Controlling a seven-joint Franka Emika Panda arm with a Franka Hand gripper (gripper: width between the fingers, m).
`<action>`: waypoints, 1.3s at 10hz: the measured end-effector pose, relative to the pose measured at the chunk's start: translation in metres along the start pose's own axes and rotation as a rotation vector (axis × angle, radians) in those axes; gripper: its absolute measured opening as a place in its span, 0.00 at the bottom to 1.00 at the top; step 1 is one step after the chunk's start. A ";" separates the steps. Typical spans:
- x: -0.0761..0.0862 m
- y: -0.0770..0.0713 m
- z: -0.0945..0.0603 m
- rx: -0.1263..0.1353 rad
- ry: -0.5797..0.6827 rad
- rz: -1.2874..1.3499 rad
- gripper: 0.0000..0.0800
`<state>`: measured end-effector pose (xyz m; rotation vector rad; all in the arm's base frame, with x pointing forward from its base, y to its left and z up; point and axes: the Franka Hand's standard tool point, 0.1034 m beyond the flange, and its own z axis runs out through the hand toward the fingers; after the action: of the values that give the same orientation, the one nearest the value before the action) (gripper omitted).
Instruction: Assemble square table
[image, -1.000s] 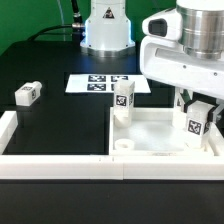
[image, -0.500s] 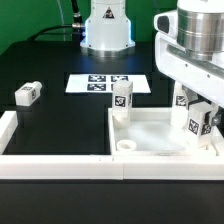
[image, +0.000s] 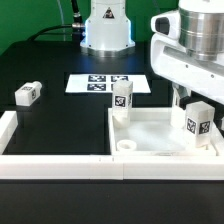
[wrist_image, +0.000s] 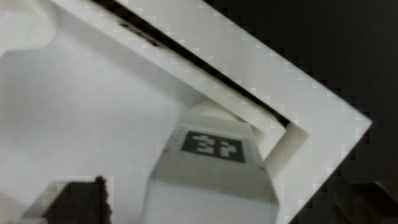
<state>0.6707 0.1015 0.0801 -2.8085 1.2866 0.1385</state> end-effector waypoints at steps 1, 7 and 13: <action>0.000 0.000 0.000 -0.001 0.000 -0.108 0.81; 0.004 0.003 0.001 -0.018 0.007 -0.712 0.81; 0.012 0.008 0.002 -0.057 0.017 -1.159 0.81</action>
Offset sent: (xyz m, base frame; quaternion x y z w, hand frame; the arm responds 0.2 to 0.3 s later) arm 0.0066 0.0024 0.0022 -0.0021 0.0007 -0.2539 0.9672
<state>0.6720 0.0878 0.0772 -3.0699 -0.4670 0.0867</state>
